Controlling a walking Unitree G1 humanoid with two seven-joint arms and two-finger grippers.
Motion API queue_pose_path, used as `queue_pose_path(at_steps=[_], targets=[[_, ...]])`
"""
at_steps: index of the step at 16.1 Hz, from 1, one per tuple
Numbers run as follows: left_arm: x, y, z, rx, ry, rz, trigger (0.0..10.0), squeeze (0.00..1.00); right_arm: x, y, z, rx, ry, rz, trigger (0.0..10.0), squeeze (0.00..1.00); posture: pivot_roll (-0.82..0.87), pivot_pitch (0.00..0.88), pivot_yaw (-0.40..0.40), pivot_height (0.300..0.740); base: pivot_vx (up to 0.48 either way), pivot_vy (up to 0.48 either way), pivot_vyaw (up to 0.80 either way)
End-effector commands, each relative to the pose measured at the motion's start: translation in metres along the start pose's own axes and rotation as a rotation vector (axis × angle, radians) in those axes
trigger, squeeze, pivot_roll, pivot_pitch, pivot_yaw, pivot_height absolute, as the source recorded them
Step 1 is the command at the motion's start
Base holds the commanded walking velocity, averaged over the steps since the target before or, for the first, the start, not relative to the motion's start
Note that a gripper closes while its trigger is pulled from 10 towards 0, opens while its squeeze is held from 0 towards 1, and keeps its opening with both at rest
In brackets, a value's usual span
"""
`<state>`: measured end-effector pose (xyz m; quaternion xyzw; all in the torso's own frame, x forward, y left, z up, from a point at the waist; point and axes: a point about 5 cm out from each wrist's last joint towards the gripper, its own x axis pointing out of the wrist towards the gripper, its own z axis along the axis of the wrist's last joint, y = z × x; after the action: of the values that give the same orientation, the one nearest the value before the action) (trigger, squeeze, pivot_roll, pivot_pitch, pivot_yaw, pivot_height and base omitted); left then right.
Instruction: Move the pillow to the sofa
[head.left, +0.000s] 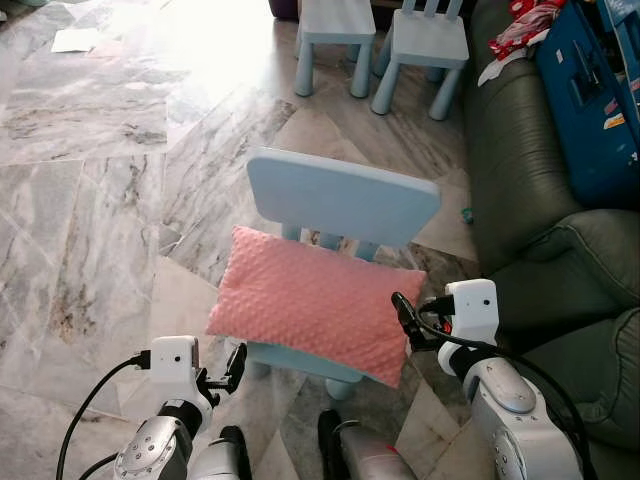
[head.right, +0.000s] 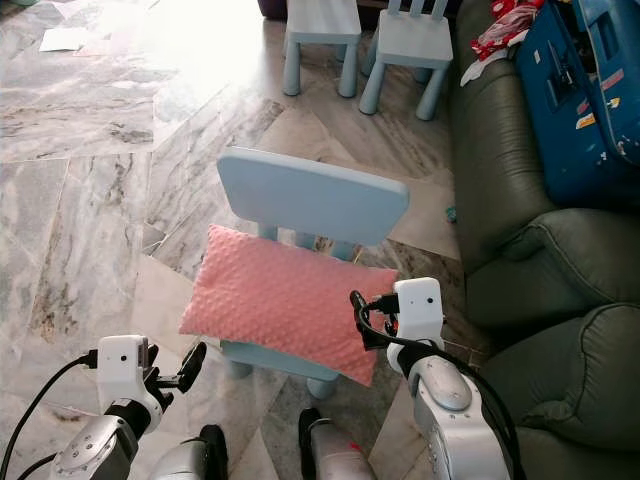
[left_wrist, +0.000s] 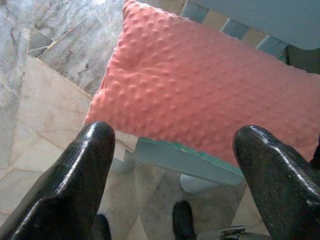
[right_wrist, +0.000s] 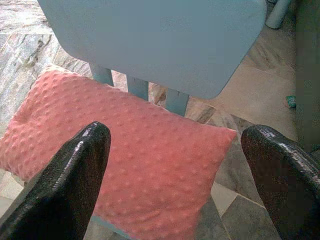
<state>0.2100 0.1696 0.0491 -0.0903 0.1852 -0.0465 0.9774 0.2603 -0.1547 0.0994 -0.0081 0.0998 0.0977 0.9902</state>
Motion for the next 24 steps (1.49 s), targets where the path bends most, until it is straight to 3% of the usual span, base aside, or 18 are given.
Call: queue_pose_path(at_steps=[1,9,24], targets=[[-0.0037,0.0007,-0.0060,0.002,0.026,0.012,10.0,0.00,-0.0022,0.0001,-0.0044,0.000,0.024,0.004,10.0,0.00,-0.14,0.320,-0.069,0.730,0.000,0.000,0.00],[-0.0031,0.0007,-0.0064,0.002,0.027,0.016,10.0,0.00,-0.0011,0.0006,-0.0030,0.012,0.017,0.007,10.0,0.00,-0.14,0.320,-0.069,0.725,0.000,0.000,0.00],[-0.0023,0.0005,-0.0061,0.000,0.025,0.019,10.0,0.00,0.0022,0.0040,-0.0015,0.013,0.010,0.026,10.0,0.00,-0.14,0.318,-0.068,0.530,0.000,0.000,0.00]])
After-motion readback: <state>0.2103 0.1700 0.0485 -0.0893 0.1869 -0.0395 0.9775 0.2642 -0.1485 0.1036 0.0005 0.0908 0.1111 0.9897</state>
